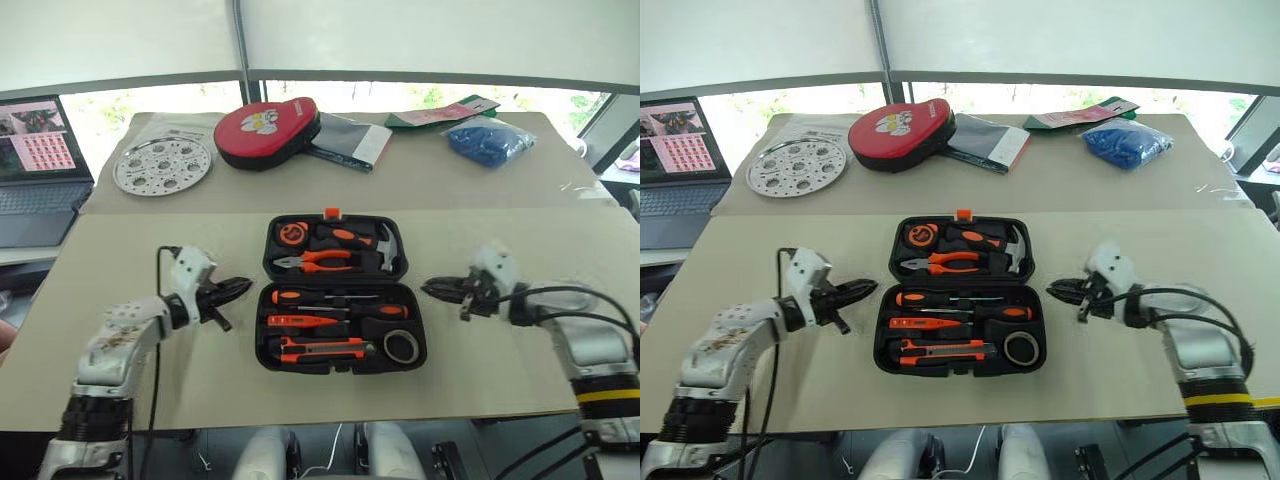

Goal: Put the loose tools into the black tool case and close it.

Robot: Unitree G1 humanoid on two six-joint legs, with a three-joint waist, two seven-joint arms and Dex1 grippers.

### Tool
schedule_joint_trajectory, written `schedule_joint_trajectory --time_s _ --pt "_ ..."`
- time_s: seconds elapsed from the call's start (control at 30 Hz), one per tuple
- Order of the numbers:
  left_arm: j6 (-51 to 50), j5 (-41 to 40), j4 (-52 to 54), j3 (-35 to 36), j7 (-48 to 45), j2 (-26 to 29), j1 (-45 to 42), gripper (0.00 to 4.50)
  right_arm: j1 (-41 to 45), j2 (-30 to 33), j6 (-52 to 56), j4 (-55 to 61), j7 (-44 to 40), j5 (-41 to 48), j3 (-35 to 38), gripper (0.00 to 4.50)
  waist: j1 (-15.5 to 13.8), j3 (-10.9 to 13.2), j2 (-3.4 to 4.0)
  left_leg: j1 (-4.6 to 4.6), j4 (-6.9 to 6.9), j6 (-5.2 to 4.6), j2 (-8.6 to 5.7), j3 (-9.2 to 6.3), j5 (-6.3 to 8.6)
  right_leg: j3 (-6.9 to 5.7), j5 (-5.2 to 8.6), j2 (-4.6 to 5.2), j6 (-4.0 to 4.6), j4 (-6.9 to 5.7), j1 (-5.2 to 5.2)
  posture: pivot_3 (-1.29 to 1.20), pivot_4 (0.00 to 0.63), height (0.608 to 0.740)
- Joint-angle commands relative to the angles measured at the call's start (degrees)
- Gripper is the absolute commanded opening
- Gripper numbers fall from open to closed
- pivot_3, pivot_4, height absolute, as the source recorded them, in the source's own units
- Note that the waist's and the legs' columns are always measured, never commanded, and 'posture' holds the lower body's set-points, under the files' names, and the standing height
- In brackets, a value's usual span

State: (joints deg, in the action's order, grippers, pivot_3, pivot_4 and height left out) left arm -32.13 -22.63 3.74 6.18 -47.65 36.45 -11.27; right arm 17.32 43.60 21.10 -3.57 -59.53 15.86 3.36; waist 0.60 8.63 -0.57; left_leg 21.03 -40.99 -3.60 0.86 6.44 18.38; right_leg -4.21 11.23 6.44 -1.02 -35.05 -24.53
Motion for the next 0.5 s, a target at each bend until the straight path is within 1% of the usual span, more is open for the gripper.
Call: schedule_joint_trajectory --time_s 0.03,0.07,0.1,0.13,0.2,0.23,0.27,0.3,0.4,0.5 --pt "-20.7 -9.7 3.8 5.3 -0.4 6.4 -4.5 1.57 3.9 4.2 22.2 8.7 3.6 7.5 4.1 1.89 0.2 0.1 -0.01 -0.01 0.01 0.0 0.02 -0.01 0.0 0.0 0.0 -0.02 0.0 -0.02 -0.02 0.0 0.15 0.74" --pt "-24.5 -9.9 4.4 4.6 0.6 8.0 -6.0 1.99 4.9 5.7 26.2 10.1 3.5 8.1 3.1 2.28 0.1 0.1 -0.01 0.04 -0.02 0.0 0.03 -0.01 0.0 0.02 0.0 -0.01 0.02 -0.1 -0.1 0.0 0.15 0.74" --pt "-27.9 -11.5 4.5 4.6 1.1 8.2 -8.1 2.29 6.8 5.8 31.7 10.9 4.2 10.3 3.1 2.56 0.1 0.1 -0.01 0.11 -0.01 -0.01 0.0 -0.01 0.0 0.03 0.0 0.02 0.03 -0.11 -0.2 0.0 0.15 0.74" --pt "-30.1 -12.2 4.5 4.0 1.8 8.0 -10.2 2.7 9.4 5.2 36.3 10.7 5.0 12.4 3.4 2.88 0.1 0.1 -0.01 0.13 -0.01 -0.02 -0.01 -0.01 -0.01 0.06 -0.01 0.01 0.05 -0.12 -0.24 0.0 0.15 0.74" --pt "-34.2 -13.1 3.3 3.6 4.4 5.7 -14.9 3.42 14.7 3.8 43.8 8.6 7.4 14.1 3.0 3.58 0.0 0.1 -0.02 0.1 -0.02 -0.02 -0.02 -0.01 -0.01 0.07 -0.02 0.0 0.05 -0.11 -0.18 0.0 0.15 0.74" --pt "-35.6 -12.4 2.2 3.1 6.4 4.5 -16.9 3.87 16.9 3.5 45.9 7.3 8.2 13.7 1.8 3.97 -0.2 0.1 -0.02 0.1 -0.03 -0.03 -0.02 -0.01 -0.01 0.07 -0.03 -0.01 0.07 -0.1 -0.17 0.0 0.15 0.74" --pt "-36.8 -12.0 1.5 3.0 7.9 3.6 -18.3 3.95 18.2 3.3 47.3 6.6 8.8 13.5 0.9 4.28 -0.3 0.1 -0.03 0.12 -0.03 -0.05 -0.05 -0.01 -0.02 0.07 -0.04 -0.02 0.07 -0.09 -0.16 0.0 0.15 0.74" --pt "-37.6 -11.0 0.6 2.6 9.9 2.2 -19.8 3.95 20.1 2.5 49.0 5.0 10.1 13.0 0.1 4.47 -0.4 0.1 -0.03 0.13 -0.02 -0.05 -0.07 -0.01 -0.02 0.06 -0.04 -0.02 0.06 -0.07 -0.16 0.0 0.15 0.74" --pt "-38.2 -8.8 -1.4 0.7 14.0 -1.2 -23.1 3.95 26.0 -1.4 52.0 -1.1 14.5 11.3 -1.5 4.47 -0.4 0.1 -0.04 0.16 0.0 -0.05 -0.09 0.03 -0.03 0.06 -0.05 -0.13 0.05 -0.09 -0.14 0.0 0.15 0.74" --pt "-37.1 -7.1 -3.3 -1.3 15.6 -3.1 -24.9 3.95 29.0 -2.9 50.3 -5.0 16.5 8.5 -4.8 4.47 -0.1 0.1 -0.04 0.26 0.05 -0.05 -0.13 0.06 -0.03 0.05 -0.08 -0.16 0.02 -0.07 -0.22 0.0 0.15 0.74"
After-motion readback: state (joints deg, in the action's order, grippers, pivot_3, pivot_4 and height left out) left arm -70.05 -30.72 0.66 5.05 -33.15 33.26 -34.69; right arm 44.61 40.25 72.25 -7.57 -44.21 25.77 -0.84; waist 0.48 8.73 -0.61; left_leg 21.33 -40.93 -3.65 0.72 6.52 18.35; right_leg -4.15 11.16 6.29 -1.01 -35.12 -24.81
